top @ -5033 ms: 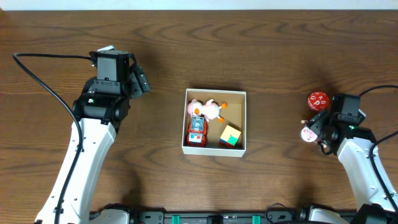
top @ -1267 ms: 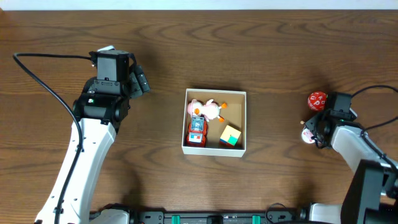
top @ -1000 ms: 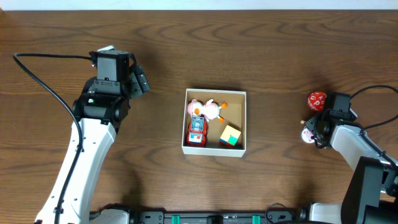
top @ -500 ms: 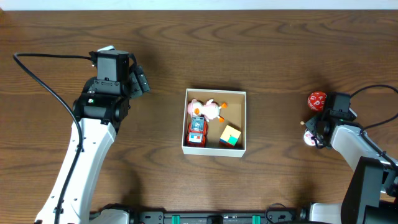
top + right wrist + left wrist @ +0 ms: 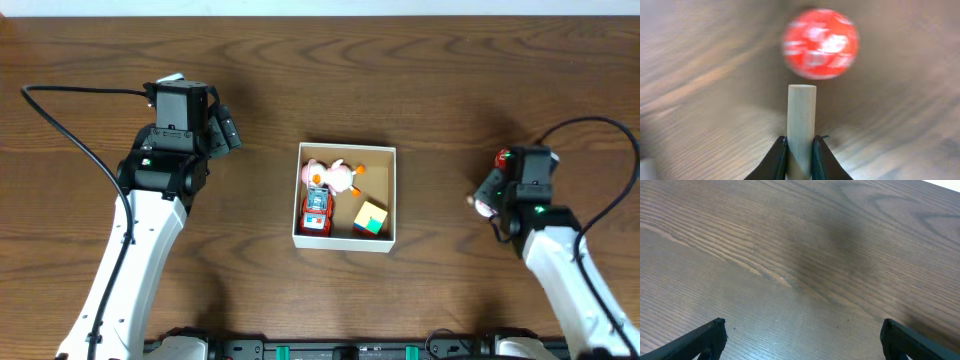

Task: Pack container
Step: 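Lift the stick toy and carry it over the box, then lower the stick toy into the box and release it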

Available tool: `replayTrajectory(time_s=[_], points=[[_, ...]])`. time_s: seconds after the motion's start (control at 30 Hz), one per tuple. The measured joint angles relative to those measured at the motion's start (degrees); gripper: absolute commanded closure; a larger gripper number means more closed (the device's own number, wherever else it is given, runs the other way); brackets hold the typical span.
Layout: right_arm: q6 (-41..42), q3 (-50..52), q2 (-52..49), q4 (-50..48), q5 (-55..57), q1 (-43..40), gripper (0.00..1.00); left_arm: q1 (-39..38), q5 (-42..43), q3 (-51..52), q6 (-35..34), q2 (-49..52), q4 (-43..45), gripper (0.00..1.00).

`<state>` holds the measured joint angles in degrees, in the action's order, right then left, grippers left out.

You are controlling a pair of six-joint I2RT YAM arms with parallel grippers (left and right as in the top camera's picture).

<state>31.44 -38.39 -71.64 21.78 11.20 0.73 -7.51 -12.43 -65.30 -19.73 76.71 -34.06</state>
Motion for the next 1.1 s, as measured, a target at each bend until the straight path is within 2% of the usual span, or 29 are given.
replayTrajectory(time_s=[0.23, 0.33, 0.47, 0.6, 0.93, 1.1], points=[[-9.1, 0.0, 6.2, -6.3, -3.7, 11.5, 0.95, 0.0, 0.0, 0.0, 0.0, 0.0, 0.0, 0.02], [-12.5, 0.0, 8.1, -8.3, -5.3, 16.4, 0.93, 0.0, 0.0, 0.0, 0.0, 0.0, 0.0, 0.02], [-14.7, 0.0, 9.3, -10.5, -6.4, 22.4, 0.87, 0.0, 0.0, 0.0, 0.0, 0.0, 0.0, 0.02], [-15.8, 0.0, 9.3, -12.8, -6.7, 27.8, 0.87, 0.0, 0.0, 0.0, 0.0, 0.0, 0.0, 0.02], [-17.6, 0.0, 8.0, -19.8, -5.8, 33.3, 0.89, 0.0, 0.0, 0.0, 0.0, 0.0, 0.0, 0.02], [-18.1, 0.0, 3.9, -22.1, -5.3, 33.8, 0.85, 0.0, 0.0, 0.0, 0.0, 0.0, 0.0, 0.02]])
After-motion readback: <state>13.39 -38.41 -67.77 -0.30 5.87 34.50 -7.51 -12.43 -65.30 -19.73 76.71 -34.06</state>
